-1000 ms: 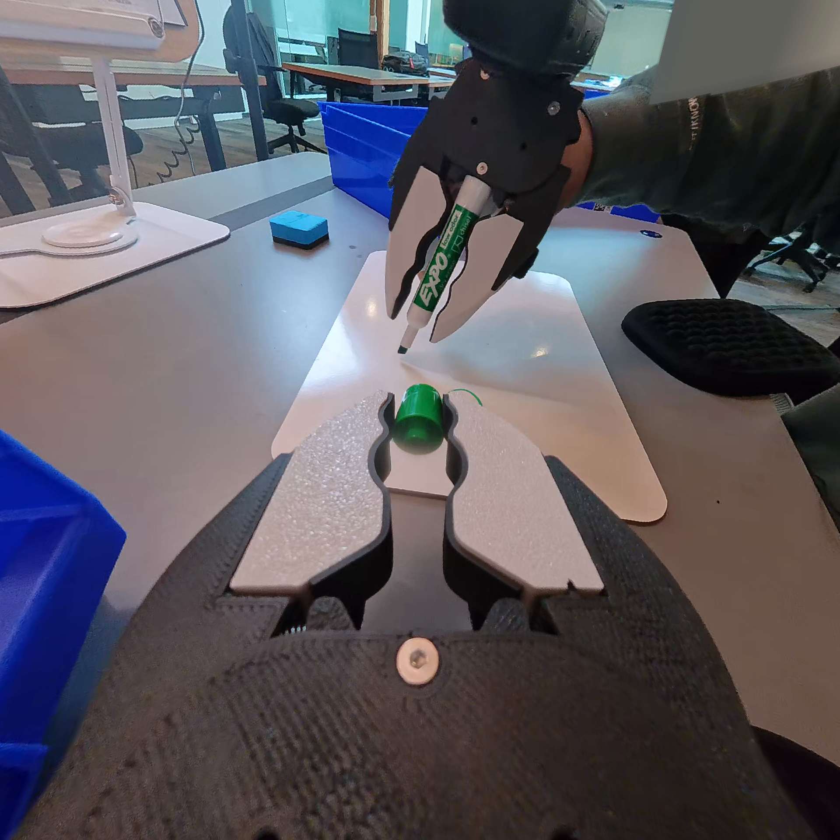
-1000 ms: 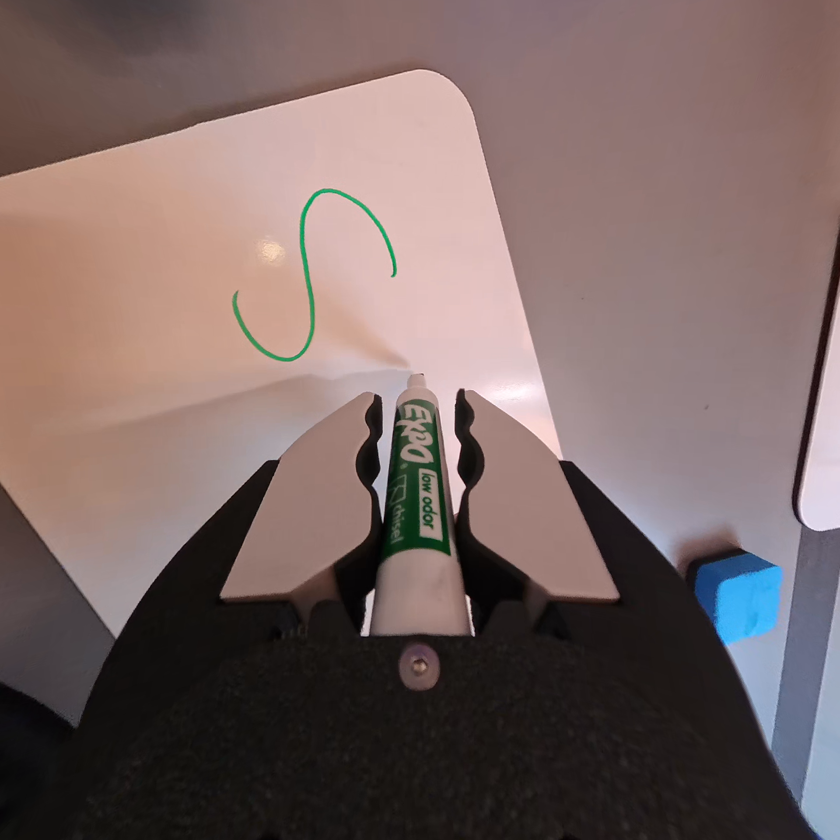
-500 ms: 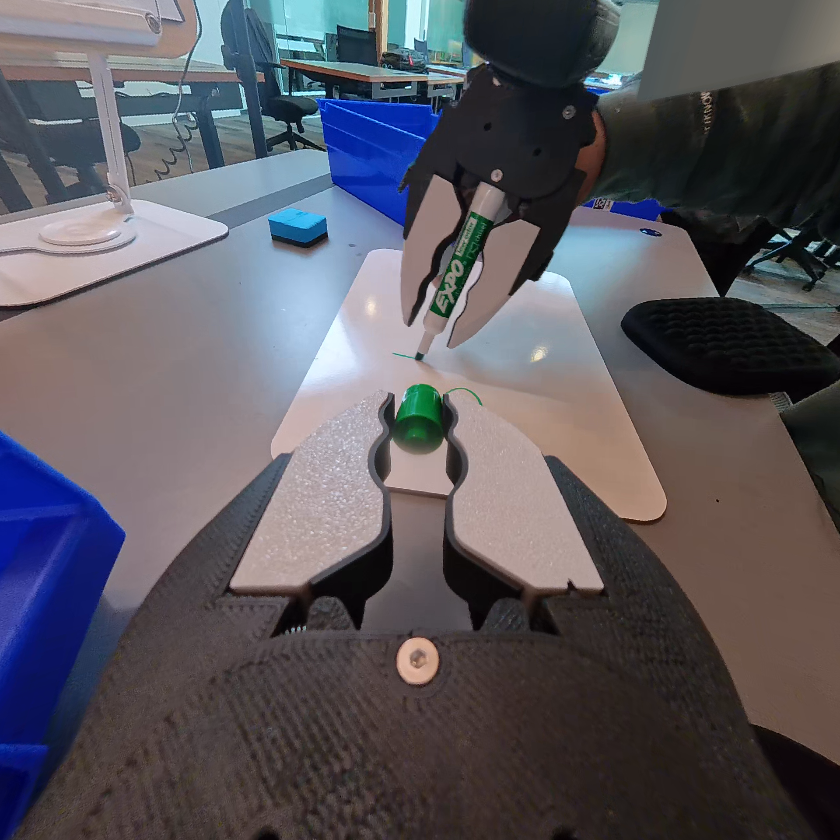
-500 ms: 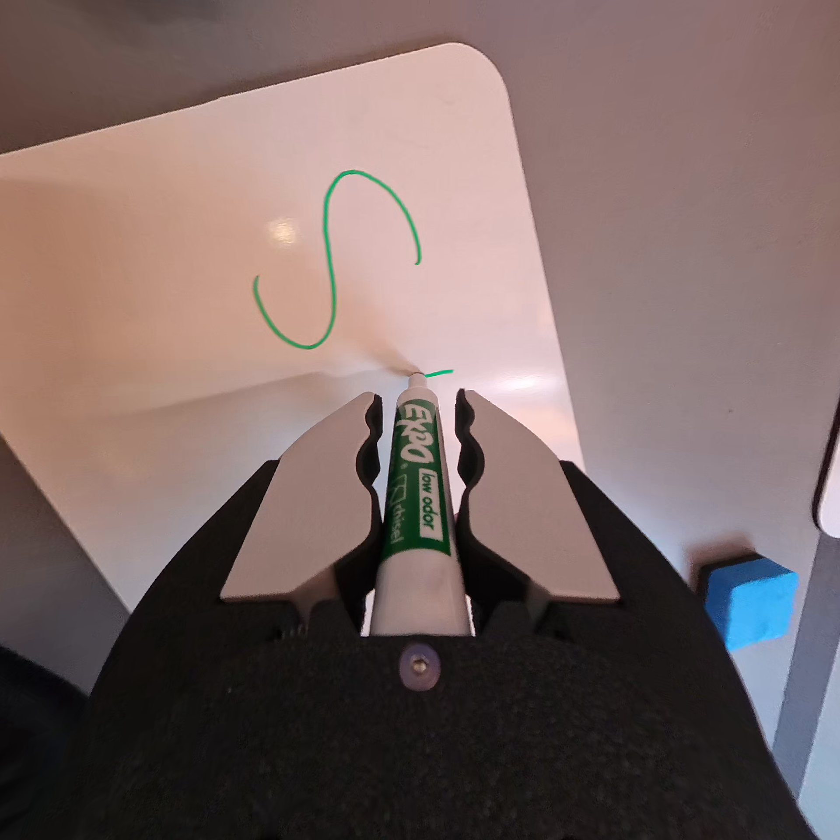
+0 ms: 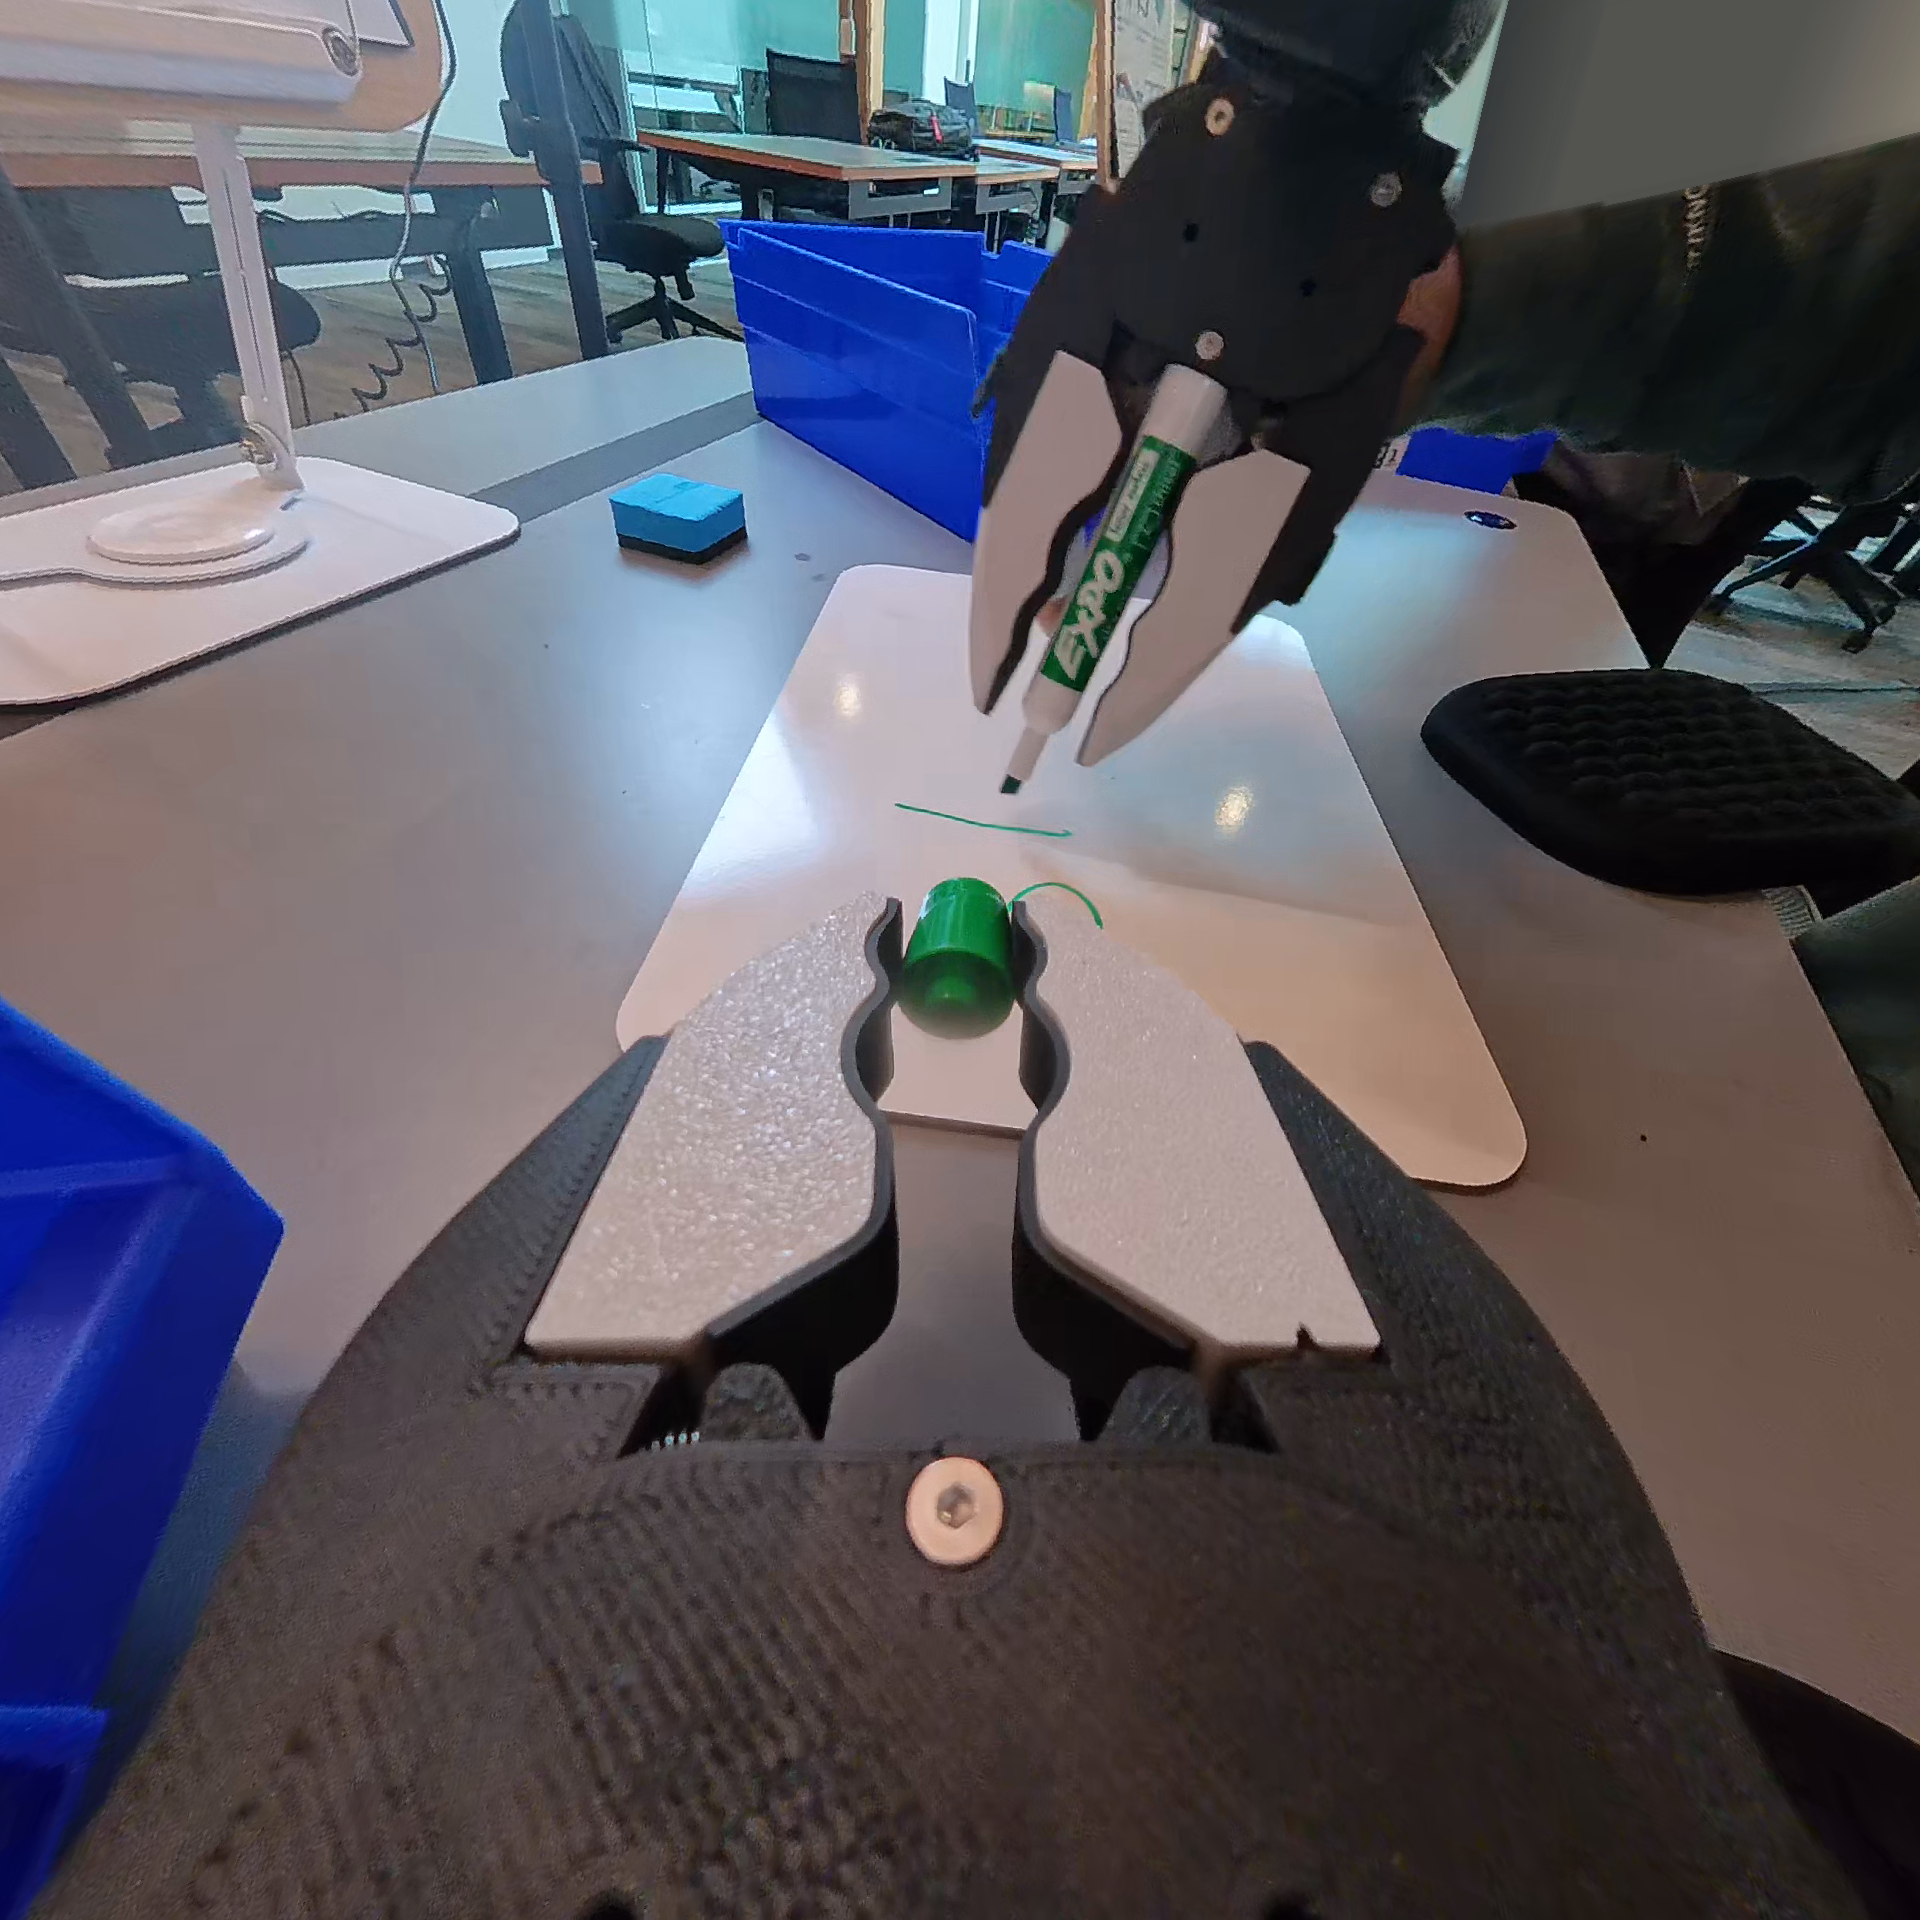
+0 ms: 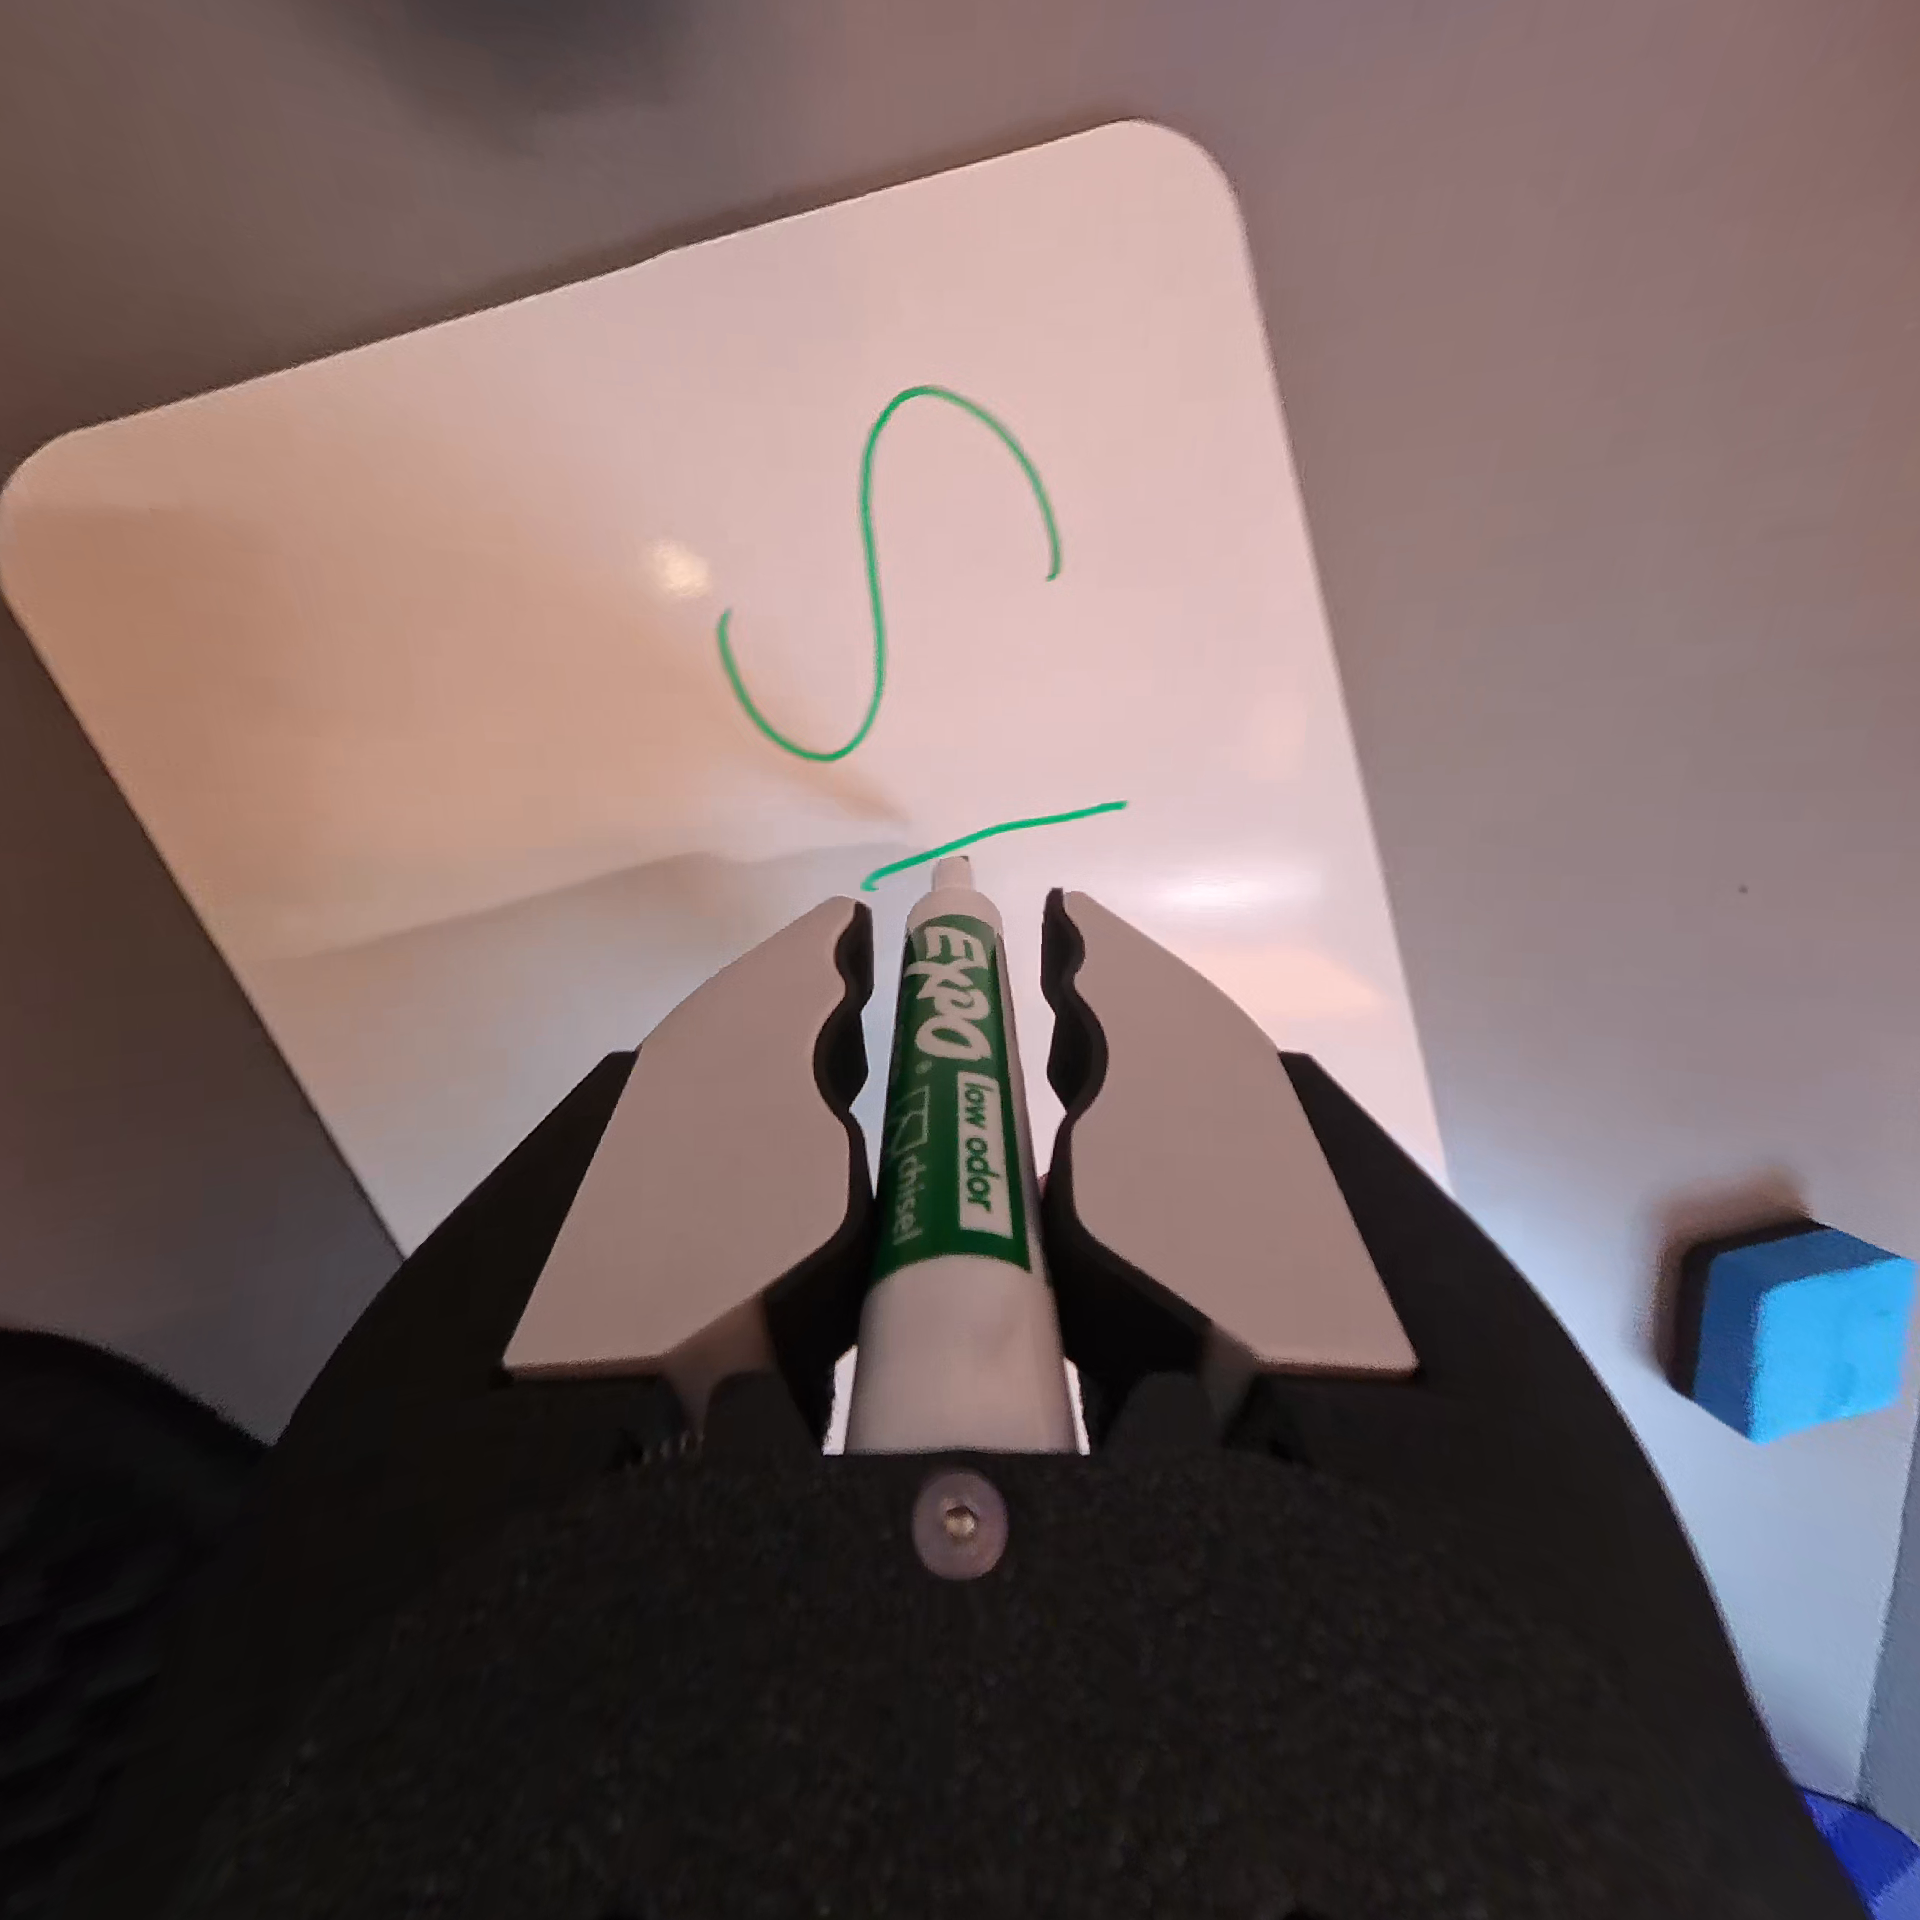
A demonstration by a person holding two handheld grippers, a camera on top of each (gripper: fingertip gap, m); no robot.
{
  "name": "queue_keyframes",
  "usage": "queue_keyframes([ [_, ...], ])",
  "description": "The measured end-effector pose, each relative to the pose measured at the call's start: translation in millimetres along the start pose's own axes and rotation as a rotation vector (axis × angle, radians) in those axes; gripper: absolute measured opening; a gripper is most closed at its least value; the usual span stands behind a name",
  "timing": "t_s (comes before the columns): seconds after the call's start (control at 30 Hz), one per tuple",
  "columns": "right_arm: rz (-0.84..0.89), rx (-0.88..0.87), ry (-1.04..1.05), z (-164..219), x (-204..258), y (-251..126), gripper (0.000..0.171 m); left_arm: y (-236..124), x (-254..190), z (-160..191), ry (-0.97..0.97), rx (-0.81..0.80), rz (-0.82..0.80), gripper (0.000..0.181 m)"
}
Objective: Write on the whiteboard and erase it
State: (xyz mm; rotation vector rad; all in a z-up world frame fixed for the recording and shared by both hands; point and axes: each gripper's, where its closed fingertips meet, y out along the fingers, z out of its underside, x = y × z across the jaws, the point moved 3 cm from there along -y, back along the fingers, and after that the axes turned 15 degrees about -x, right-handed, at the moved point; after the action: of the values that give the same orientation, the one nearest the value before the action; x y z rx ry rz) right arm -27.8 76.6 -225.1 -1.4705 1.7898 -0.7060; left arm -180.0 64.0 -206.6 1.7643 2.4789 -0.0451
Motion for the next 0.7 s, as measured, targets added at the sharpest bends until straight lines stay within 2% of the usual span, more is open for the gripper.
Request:
queue_keyframes([
  [0.27,0.03,-0.026,0.003,-9.5,-31.7,14.2,0.033,-0.4,0.7,-0.1,-0.005,-0.001,-0.001,0.02],
  [0.7,-0.004,-0.014,0.007,-9.5,-32.8,27.7,0.033,-0.8,0.7,-0.1,-0.008,-0.001,0.0,0.02],
])
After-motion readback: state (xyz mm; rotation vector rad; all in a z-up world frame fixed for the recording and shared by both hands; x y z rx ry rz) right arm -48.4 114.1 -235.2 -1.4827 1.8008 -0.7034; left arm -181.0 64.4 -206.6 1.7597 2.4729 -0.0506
